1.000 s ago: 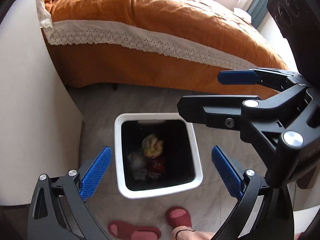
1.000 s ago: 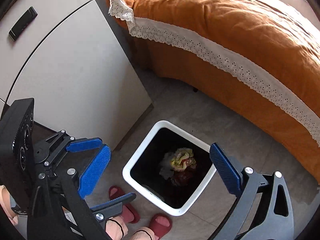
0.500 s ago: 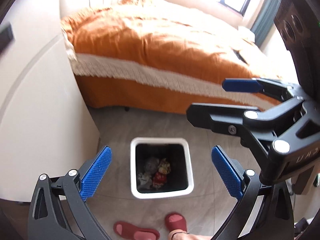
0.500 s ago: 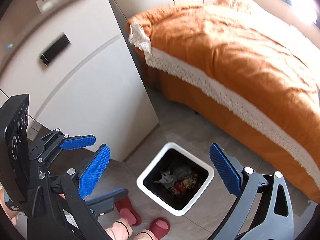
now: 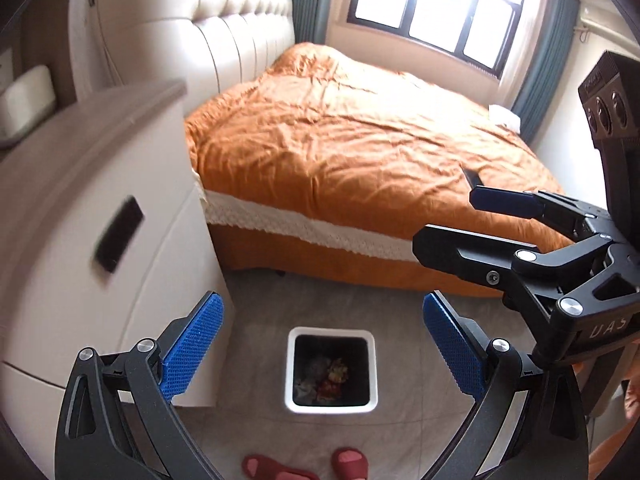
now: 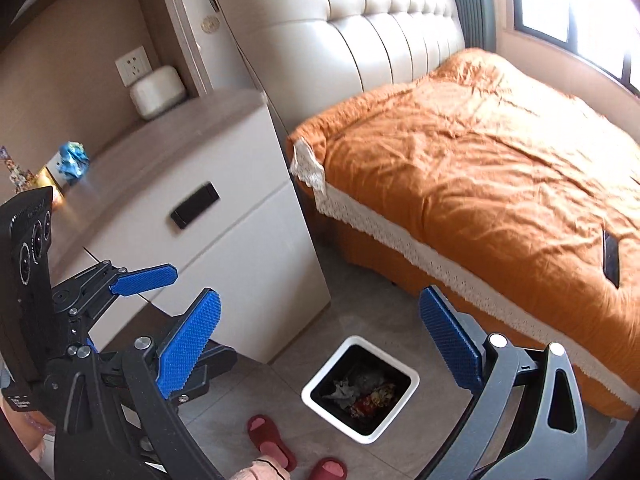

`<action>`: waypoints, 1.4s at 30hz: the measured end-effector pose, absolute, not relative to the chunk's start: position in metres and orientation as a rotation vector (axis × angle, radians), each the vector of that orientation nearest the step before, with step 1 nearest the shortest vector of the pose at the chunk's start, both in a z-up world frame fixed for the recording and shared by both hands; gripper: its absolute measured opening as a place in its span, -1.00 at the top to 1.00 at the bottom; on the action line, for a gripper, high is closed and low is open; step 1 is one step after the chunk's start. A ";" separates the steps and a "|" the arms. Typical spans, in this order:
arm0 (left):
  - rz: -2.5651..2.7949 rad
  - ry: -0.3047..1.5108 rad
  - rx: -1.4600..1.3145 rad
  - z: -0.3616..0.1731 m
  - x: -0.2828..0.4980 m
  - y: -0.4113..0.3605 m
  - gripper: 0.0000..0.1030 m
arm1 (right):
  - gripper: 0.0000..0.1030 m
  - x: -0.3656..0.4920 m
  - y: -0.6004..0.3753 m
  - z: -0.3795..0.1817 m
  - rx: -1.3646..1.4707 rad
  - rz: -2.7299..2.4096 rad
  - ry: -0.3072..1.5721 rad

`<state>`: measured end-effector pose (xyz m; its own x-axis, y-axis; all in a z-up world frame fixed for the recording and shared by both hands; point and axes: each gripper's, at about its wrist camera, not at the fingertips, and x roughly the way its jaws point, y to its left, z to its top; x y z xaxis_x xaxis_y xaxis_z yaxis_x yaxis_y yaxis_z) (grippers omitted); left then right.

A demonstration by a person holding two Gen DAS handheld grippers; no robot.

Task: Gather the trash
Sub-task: 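Move both open tools back toward the desk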

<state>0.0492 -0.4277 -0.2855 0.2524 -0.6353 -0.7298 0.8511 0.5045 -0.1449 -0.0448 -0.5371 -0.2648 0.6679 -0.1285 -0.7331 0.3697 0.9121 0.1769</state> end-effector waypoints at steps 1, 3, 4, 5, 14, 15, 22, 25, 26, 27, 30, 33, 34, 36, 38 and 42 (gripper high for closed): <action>-1.018 0.812 0.299 -0.276 0.049 -0.424 -0.91 | -0.93 -0.044 -0.536 -0.256 0.322 -0.281 0.782; -0.989 0.786 0.285 -0.253 0.050 -0.416 -0.91 | -0.93 -0.042 -0.531 -0.236 0.310 -0.270 0.750; -0.975 0.774 0.277 -0.244 0.050 -0.412 -0.91 | -0.93 -0.042 -0.530 -0.230 0.304 -0.266 0.738; -0.953 0.760 0.267 -0.234 0.051 -0.406 -0.91 | -0.93 -0.040 -0.527 -0.220 0.297 -0.258 0.724; -0.783 0.662 0.196 -0.164 0.059 -0.349 -0.91 | -0.93 -0.015 -0.497 -0.146 0.231 -0.144 0.594; -0.762 0.653 0.186 -0.159 0.061 -0.342 -0.91 | -0.93 -0.011 -0.492 -0.140 0.219 -0.126 0.581; -0.628 0.596 0.116 -0.128 0.079 -0.289 -0.91 | -0.93 0.025 -0.453 -0.114 0.172 0.005 0.545; -0.576 0.566 0.092 -0.119 0.090 -0.267 -0.91 | -0.93 0.047 -0.430 -0.106 0.146 0.067 0.530; -0.554 0.560 0.086 -0.116 0.095 -0.258 -0.91 | -0.93 0.053 -0.423 -0.103 0.137 0.079 0.525; -0.543 0.559 0.083 -0.114 0.100 -0.252 -0.91 | -0.93 0.059 -0.416 -0.101 0.130 0.094 0.519; -0.492 0.545 0.079 -0.109 0.115 -0.227 -0.91 | -0.93 0.083 -0.390 -0.094 0.116 0.151 0.511; -0.429 0.534 0.075 -0.107 0.131 -0.200 -0.91 | -0.93 0.108 -0.365 -0.090 0.091 0.211 0.511; -0.413 0.533 0.070 -0.107 0.134 -0.191 -0.91 | -0.93 0.114 -0.359 -0.090 0.085 0.229 0.511; -0.367 0.533 0.057 -0.107 0.146 -0.170 -0.91 | -0.93 0.129 -0.342 -0.088 0.070 0.269 0.513; -0.325 0.532 0.046 -0.109 0.154 -0.152 -0.91 | -0.93 0.144 -0.325 -0.087 0.060 0.310 0.519; -0.235 0.527 0.034 -0.111 0.167 -0.119 -0.91 | -0.93 0.172 -0.294 -0.091 0.045 0.386 0.536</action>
<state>0.1669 -0.1189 -0.1114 0.8381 -0.2135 -0.5020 0.2311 0.9725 -0.0278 0.1721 -0.2939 -0.0915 0.7893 0.3704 -0.4897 -0.3472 0.9270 0.1416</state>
